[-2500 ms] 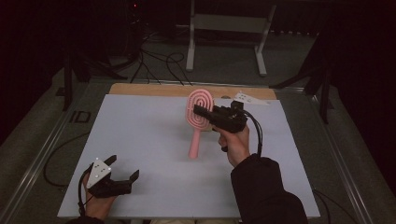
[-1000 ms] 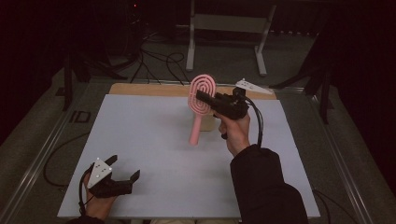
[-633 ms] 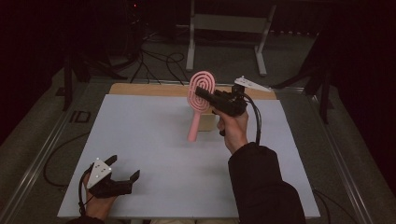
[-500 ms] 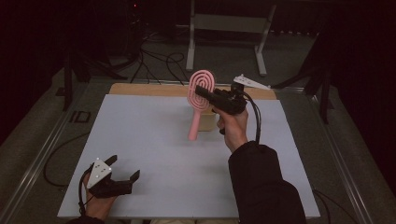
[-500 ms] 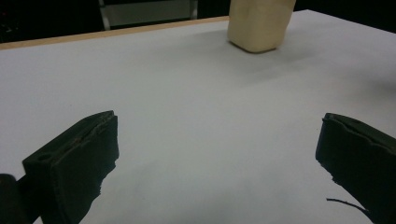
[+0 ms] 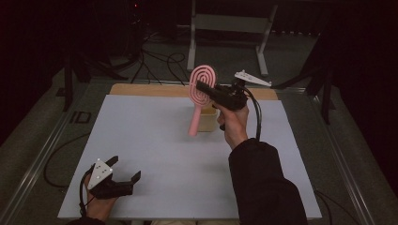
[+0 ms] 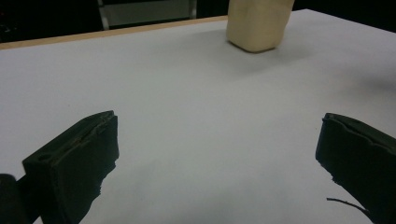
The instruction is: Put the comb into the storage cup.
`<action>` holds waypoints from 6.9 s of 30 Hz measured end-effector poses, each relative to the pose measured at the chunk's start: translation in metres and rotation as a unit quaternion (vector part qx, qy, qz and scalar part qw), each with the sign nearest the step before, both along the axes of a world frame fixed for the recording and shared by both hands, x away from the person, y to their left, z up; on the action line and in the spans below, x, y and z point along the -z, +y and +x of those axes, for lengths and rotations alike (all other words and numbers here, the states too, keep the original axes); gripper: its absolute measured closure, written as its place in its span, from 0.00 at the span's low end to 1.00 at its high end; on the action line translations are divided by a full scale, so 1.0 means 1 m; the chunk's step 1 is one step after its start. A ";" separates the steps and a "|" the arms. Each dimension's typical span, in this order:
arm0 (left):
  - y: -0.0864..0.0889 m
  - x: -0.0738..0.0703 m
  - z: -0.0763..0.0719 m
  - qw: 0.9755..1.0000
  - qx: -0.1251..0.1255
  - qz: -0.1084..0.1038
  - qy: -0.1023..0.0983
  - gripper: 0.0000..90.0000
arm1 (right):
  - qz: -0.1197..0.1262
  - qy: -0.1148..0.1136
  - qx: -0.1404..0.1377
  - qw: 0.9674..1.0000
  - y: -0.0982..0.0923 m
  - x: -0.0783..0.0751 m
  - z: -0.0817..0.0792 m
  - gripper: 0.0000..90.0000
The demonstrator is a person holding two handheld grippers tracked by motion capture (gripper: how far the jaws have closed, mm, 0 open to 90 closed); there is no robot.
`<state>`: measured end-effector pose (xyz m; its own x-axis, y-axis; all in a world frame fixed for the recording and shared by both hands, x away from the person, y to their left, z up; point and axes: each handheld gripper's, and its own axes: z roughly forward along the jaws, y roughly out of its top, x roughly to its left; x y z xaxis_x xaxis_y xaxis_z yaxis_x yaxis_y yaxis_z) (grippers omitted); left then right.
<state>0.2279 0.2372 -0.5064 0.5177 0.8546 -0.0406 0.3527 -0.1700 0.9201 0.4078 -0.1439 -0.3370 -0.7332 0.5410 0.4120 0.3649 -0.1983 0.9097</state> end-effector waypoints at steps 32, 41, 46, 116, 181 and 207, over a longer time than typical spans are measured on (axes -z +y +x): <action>0.001 0.000 -0.001 1.000 0.000 0.000 -0.001 0.00 | -0.002 -0.003 0.013 1.000 0.008 -0.004 0.014 0.71; 0.000 0.000 -0.001 1.000 -0.001 -0.003 -0.002 0.00 | 0.005 -0.006 0.024 1.000 0.008 -0.008 0.018 0.71; 0.000 0.000 -0.001 1.000 0.000 -0.001 -0.001 0.00 | 0.008 -0.005 0.025 1.000 0.008 -0.009 0.021 0.71; 0.002 -0.001 -0.003 1.000 -0.001 -0.007 -0.002 0.00 | 0.030 0.023 0.137 0.990 -0.027 0.004 0.060 0.71; 0.003 -0.001 -0.006 1.000 -0.005 -0.008 -0.007 0.00 | 0.017 0.037 0.206 0.978 -0.030 0.035 0.074 0.71; 0.002 -0.001 -0.006 1.000 -0.006 -0.008 -0.007 0.00 | -0.011 0.044 0.203 0.978 -0.025 0.051 0.072 0.70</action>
<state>0.2220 0.2394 -0.5053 0.5086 0.8597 -0.0469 0.3420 -0.1517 0.9274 0.4796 -0.1687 -0.3878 -0.4175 0.7901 0.4488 0.3371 -0.3240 0.8840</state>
